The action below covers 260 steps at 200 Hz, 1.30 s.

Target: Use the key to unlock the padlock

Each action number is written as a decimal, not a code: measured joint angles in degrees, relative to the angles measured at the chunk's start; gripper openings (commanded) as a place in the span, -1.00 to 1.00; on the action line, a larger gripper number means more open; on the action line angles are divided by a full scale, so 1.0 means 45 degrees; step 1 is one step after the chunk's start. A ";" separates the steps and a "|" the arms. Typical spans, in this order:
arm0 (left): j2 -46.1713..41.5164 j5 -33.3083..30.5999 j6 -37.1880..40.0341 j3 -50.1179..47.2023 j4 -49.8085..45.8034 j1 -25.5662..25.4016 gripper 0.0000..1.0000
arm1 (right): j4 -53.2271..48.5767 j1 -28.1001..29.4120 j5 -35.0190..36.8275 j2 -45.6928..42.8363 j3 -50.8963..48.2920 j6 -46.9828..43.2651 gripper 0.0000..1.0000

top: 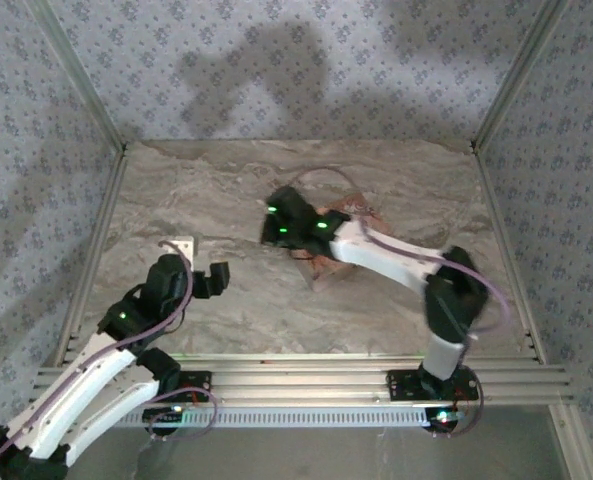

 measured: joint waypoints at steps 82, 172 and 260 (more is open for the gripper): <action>-0.1885 -0.0102 -0.0758 -0.0588 -0.1598 0.0418 0.96 | -0.0962 0.0743 -0.2817 0.7077 0.6203 -0.0442 -0.71; -0.1564 0.0199 -0.0748 -0.1112 -0.1044 0.0593 0.96 | -0.1569 0.0573 -0.1938 0.6518 0.6339 -0.1535 0.04; 0.0117 0.0306 0.0850 -0.1540 0.2521 0.1005 0.96 | -0.0967 0.0539 0.2453 -0.1389 0.0073 -0.4187 0.75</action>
